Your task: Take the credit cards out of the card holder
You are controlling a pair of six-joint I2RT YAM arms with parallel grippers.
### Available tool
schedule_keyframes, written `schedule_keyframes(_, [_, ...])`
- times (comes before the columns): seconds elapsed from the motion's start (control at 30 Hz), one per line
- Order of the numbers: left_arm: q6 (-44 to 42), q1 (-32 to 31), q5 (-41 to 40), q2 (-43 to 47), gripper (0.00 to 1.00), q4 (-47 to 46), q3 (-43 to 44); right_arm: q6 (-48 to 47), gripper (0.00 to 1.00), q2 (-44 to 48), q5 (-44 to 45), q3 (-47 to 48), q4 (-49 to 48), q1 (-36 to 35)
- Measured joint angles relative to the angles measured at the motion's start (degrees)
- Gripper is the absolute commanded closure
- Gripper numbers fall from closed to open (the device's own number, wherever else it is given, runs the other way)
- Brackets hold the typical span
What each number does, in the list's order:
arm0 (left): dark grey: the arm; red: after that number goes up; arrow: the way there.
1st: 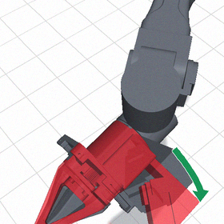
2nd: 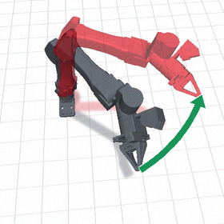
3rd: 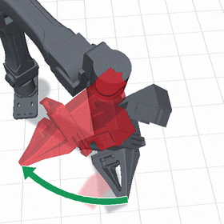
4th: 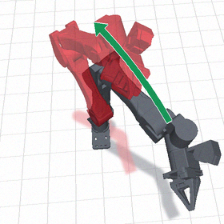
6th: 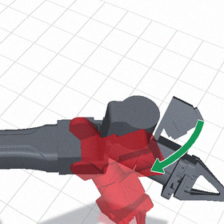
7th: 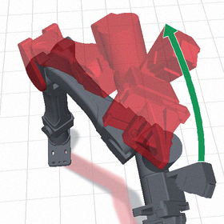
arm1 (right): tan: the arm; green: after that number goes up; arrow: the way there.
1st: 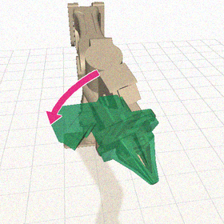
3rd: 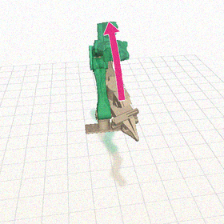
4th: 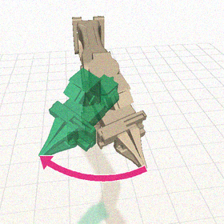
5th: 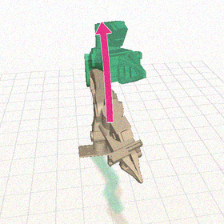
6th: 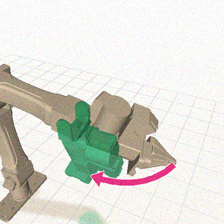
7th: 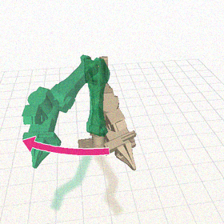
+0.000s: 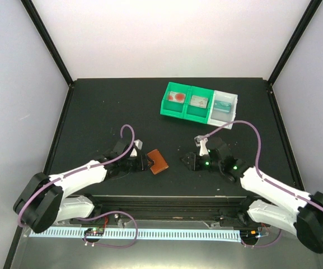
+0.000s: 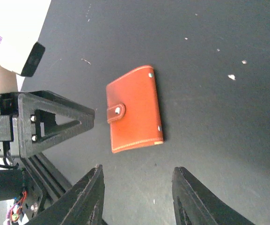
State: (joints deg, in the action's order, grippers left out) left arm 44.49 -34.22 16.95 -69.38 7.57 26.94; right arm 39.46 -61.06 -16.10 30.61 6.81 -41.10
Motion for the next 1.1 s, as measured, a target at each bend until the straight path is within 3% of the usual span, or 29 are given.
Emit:
schedule_keyframes(0.43, [-1.6,2.8,4.0,-6.9,0.61,-5.1,-1.3,-4.5,0.61,-28.3,-6.0,12.6,-10.7,0.0])
schedule_keyframes(0.8, [-3.4,2.8,5.9,-8.7,0.7,-6.2,-1.4,-4.7,0.62,-38.9,-11.3,12.6,-15.6,0.0])
schedule_keyframes(1.0, [-3.6,2.8,6.3,-9.2,0.73,-7.1,-1.7,-4.5,0.68,-41.5,-13.4,12.1,-19.5,0.0])
schedule_keyframes(1.1, [-3.6,2.8,6.6,-9.7,0.74,-7.5,-1.7,-4.4,0.82,-41.8,-14.2,11.6,-20.6,0.0])
